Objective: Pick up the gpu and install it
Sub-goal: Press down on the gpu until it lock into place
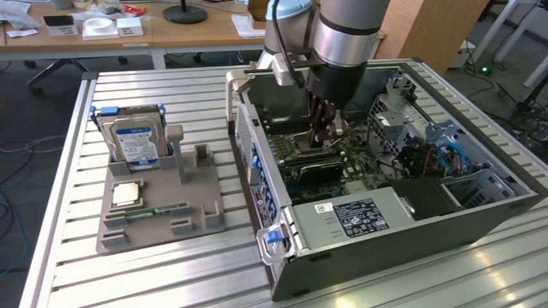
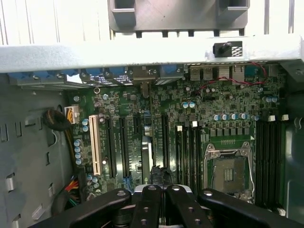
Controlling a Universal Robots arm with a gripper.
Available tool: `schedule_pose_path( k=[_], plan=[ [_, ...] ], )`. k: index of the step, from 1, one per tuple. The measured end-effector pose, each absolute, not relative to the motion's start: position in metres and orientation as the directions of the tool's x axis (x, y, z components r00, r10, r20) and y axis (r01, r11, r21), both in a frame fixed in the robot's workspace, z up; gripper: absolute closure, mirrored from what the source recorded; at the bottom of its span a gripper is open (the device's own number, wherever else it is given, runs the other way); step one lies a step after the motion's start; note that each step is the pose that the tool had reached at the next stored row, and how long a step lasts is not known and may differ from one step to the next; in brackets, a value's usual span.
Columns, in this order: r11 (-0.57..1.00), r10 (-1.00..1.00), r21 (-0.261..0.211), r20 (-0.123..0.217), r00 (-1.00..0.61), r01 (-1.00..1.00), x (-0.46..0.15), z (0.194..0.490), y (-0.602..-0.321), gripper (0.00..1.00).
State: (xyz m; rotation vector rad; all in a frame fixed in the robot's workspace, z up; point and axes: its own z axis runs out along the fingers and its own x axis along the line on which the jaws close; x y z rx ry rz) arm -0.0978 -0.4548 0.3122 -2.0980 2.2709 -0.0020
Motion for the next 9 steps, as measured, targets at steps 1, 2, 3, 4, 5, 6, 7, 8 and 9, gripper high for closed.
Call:
schedule_pose_path(
  k=[1, 2, 3, 4, 5, 6, 7, 8, 9],
  plan=[
    [0.080, -0.996, -0.035, -0.036, -0.078, -0.996, -0.0978, 0.3127, -0.4548, 0.89],
    [0.080, -0.996, -0.035, -0.036, -0.078, -0.996, -0.0978, 0.3127, -0.4548, 0.89],
    [0.080, -0.996, -0.035, -0.036, -0.078, -0.996, -0.0978, 0.3129, -0.4548, 0.89],
    [0.080, -0.996, -0.035, -0.036, -0.078, -0.996, -0.0978, 0.3132, -0.4548, 0.89],
    [0.080, -0.996, -0.035, -0.036, -0.078, -0.996, -0.0978, 0.3132, -0.4548, 0.89],
    [0.080, -0.996, -0.035, -0.036, -0.078, -0.996, -0.0978, 0.3133, -0.4548, 0.89],
    [0.080, -0.996, -0.035, -0.036, -0.078, -0.996, -0.0978, 0.3133, -0.4548, 0.89],
    [0.080, -0.996, -0.035, -0.036, -0.078, -0.996, -0.0978, 0.3133, -0.4548, 0.89],
    [0.080, -0.996, -0.035, -0.036, -0.078, -0.996, -0.0978, 0.3133, -0.4548, 0.89]
  ],
)
